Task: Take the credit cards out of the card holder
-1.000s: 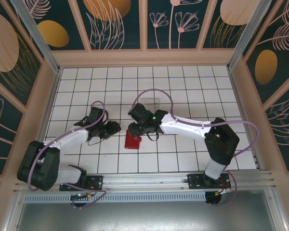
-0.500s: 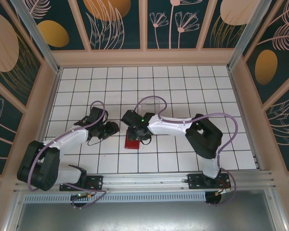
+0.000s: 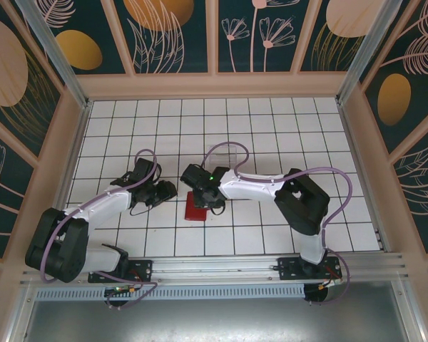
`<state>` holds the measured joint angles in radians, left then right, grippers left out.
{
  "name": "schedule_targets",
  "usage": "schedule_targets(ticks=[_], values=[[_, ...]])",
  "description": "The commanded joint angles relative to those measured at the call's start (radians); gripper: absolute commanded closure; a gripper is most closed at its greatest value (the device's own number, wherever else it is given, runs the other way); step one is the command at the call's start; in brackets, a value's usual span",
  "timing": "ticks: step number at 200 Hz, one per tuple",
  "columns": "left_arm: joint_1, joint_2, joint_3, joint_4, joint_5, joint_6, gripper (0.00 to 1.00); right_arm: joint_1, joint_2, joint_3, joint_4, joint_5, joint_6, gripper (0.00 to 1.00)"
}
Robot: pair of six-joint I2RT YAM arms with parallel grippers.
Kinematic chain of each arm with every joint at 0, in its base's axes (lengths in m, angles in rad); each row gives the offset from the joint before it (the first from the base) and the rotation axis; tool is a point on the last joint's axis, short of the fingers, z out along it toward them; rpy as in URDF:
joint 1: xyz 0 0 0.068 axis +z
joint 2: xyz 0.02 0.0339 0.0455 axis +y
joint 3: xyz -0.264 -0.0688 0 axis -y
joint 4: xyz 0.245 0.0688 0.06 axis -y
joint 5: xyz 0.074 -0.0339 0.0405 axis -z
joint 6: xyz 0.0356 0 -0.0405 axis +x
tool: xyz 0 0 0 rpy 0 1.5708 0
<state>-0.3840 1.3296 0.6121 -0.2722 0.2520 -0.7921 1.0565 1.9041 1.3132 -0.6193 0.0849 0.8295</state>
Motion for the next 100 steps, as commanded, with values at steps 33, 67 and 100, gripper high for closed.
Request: schedule_targets(ticks=[33,67,100], values=[[-0.020,0.019,0.032,-0.019,-0.020,0.008,0.58,0.002,-0.046,-0.005,-0.066,0.056,0.030,0.67],[-0.047,0.032,0.044,-0.018,-0.024,0.002,0.57,0.002,-0.065,-0.017,-0.061,0.066,0.034,0.83],[-0.102,0.059,0.073,-0.012,-0.015,-0.004,0.52,0.003,-0.085,-0.012,-0.053,0.073,0.029,0.96]])
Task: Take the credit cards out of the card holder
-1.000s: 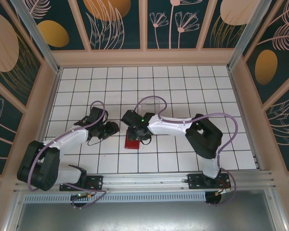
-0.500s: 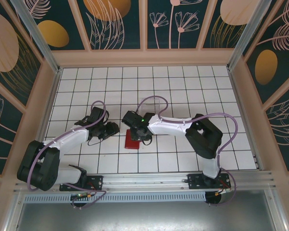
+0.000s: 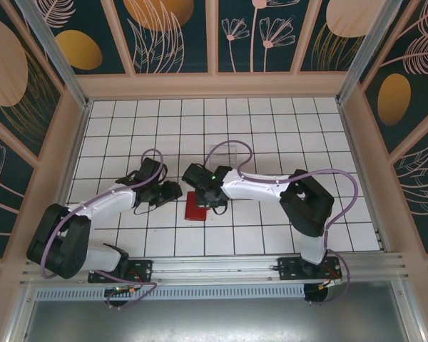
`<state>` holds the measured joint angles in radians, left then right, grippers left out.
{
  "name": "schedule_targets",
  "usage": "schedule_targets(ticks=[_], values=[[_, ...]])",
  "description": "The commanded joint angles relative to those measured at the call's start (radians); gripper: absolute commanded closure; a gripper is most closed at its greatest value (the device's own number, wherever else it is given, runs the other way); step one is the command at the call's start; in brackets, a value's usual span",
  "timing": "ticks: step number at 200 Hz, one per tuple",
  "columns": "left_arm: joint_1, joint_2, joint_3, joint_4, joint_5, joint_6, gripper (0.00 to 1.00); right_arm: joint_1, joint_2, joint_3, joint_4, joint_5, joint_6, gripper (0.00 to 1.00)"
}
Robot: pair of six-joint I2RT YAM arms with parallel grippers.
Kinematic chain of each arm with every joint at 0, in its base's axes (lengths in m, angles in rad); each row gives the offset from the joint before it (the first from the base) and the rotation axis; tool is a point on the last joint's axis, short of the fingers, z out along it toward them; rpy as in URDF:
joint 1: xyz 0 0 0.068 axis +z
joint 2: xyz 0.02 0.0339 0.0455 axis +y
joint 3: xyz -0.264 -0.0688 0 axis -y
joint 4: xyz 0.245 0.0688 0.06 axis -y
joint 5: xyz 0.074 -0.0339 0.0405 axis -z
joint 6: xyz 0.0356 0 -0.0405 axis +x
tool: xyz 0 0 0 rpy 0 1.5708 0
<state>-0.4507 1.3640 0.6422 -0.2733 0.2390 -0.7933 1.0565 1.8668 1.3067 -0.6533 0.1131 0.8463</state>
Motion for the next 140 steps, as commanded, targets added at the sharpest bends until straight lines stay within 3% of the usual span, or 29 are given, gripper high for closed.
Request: schedule_targets(ticks=[1,53,140], values=[[-0.037,0.026,0.043,-0.011,-0.002,-0.003,0.52,0.003,-0.050,-0.006,-0.018,0.045,0.013,0.96],[-0.078,0.040,0.055,0.015,0.044,-0.010,0.46,0.002,-0.140,-0.019,0.017,0.039,0.031,1.00],[-0.083,-0.002,0.050,0.034,0.110,-0.015,0.28,0.003,-0.197,-0.048,0.088,-0.003,0.049,1.00]])
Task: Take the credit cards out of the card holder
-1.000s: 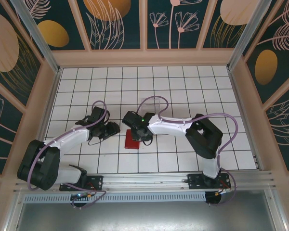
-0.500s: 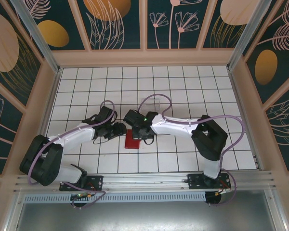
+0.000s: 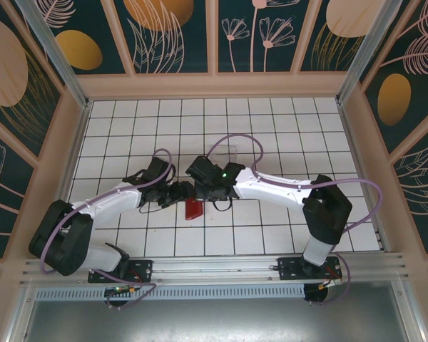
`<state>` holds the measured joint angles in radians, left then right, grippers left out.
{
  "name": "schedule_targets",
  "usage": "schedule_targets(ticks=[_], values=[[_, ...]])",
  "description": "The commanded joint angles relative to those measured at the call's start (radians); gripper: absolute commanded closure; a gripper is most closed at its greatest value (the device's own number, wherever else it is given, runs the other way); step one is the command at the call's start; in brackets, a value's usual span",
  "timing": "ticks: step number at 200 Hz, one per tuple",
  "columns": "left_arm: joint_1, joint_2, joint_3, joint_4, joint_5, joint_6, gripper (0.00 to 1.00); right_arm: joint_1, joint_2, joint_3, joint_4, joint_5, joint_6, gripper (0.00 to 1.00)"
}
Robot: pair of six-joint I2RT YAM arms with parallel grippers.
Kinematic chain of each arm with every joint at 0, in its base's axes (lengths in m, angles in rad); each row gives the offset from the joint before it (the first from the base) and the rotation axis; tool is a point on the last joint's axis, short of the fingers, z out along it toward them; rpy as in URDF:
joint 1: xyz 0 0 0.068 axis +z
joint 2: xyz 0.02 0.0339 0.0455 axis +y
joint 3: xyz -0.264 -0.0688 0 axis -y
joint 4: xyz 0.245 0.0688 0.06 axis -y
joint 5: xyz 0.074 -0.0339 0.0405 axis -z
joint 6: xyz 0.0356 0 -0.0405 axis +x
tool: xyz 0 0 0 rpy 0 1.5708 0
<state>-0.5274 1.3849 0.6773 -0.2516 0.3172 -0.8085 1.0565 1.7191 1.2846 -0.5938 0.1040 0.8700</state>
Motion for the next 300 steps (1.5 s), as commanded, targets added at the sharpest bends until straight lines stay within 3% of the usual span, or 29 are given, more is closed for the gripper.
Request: schedule_targets(ticks=[1,98,117,149,248,300], values=[[-0.006,-0.023,0.015,0.012,0.033,0.000,0.28,0.003,-0.050,-0.027,0.029,0.005,0.025,1.00],[-0.012,-0.002,0.015,0.029,0.067,0.003,0.19,0.004,-0.080,-0.030,0.047,-0.011,0.018,1.00],[-0.014,-0.001,0.019,0.026,0.072,0.006,0.12,0.003,-0.084,-0.030,0.049,-0.012,0.017,1.00],[-0.014,-0.010,0.023,0.019,0.066,0.012,0.13,0.004,-0.086,-0.032,0.046,-0.012,0.018,1.00],[-0.014,-0.031,0.043,-0.065,-0.034,0.026,0.38,-0.003,-0.084,-0.053,0.014,0.020,0.021,1.00],[-0.014,-0.045,0.050,-0.117,-0.115,0.033,0.58,-0.019,-0.094,-0.077,-0.002,0.036,0.020,1.00]])
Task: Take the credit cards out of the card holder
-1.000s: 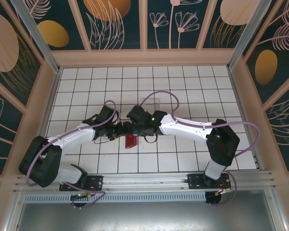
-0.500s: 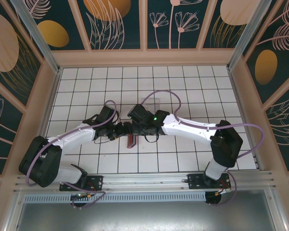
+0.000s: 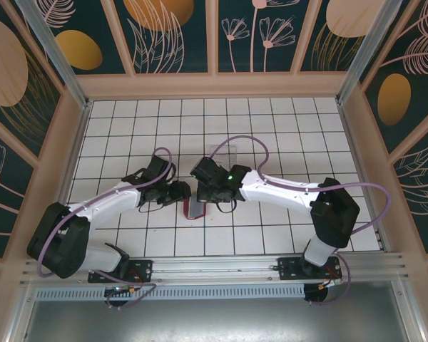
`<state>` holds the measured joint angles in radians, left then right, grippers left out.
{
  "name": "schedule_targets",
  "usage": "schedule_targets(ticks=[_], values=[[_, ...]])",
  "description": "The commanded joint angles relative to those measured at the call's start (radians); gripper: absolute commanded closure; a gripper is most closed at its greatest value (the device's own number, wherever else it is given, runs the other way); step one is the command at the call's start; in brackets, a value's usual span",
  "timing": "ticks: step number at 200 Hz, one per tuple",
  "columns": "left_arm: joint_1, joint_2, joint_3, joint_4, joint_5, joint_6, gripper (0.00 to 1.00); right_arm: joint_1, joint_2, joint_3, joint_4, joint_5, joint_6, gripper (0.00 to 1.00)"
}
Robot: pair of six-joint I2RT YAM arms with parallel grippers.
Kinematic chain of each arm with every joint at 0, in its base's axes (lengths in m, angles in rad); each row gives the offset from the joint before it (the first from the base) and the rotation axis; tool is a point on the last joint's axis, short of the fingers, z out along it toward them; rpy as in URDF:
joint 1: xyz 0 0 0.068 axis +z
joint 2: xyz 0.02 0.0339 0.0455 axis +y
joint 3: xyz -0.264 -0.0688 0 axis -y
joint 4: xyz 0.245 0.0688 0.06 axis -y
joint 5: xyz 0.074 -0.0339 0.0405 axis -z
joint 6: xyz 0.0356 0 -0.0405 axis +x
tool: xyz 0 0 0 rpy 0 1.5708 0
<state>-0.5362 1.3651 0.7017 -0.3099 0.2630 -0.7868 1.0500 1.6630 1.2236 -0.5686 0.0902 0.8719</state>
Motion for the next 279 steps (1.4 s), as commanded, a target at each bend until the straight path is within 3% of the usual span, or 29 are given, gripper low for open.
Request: schedule_targets(ticks=[1,51,119,174,279], values=[[-0.005,-0.025,0.025,-0.058,-0.061,0.012,0.59,-0.014,-0.037,-0.016,-0.029,0.050,0.018,1.00],[-0.005,-0.006,0.026,-0.074,-0.079,0.027,0.75,-0.031,-0.056,-0.040,-0.057,0.072,0.017,1.00],[-0.008,0.020,0.009,-0.039,-0.033,0.031,0.82,-0.049,-0.076,-0.067,-0.085,0.095,0.019,1.00],[-0.039,0.060,-0.024,0.040,-0.002,-0.006,0.80,-0.057,-0.112,-0.061,-0.097,0.100,0.013,1.00],[-0.062,0.088,-0.015,0.052,-0.045,-0.007,0.78,-0.033,-0.145,-0.035,0.057,-0.046,-0.007,1.00]])
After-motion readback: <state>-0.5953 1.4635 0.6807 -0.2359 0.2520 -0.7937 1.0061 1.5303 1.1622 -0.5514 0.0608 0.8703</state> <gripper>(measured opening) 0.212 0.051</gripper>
